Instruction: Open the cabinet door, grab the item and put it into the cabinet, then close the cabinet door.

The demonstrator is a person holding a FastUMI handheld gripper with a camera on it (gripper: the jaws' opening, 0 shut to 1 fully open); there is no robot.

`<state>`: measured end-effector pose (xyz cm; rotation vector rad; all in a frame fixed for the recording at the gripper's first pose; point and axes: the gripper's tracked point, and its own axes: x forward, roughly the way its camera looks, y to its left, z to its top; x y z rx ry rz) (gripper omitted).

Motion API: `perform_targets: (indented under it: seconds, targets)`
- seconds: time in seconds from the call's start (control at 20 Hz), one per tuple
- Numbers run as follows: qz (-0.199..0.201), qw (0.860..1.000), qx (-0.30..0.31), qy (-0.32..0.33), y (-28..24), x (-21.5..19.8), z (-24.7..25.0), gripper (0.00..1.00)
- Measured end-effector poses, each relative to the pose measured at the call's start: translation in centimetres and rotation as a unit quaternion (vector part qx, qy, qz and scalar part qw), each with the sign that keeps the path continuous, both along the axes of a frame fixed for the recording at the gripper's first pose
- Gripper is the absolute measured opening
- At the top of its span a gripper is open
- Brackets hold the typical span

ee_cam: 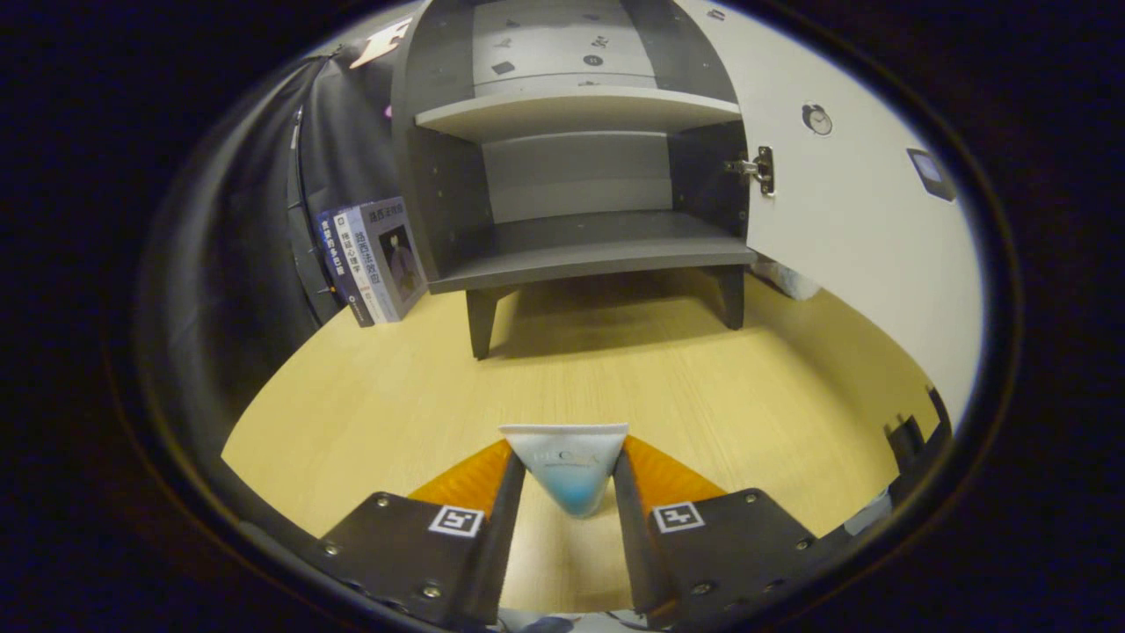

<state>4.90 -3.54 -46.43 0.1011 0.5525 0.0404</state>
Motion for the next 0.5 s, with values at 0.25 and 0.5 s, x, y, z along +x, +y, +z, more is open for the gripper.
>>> perform_targets:
  seconds: [0.25,0.5]
  targets:
    - [0.014,1.0,0.006,0.009,0.2,0.0,0.2,0.56]
    - [0.017,1.0,0.007,-0.007,0.1,0.4,3.9,0.55]
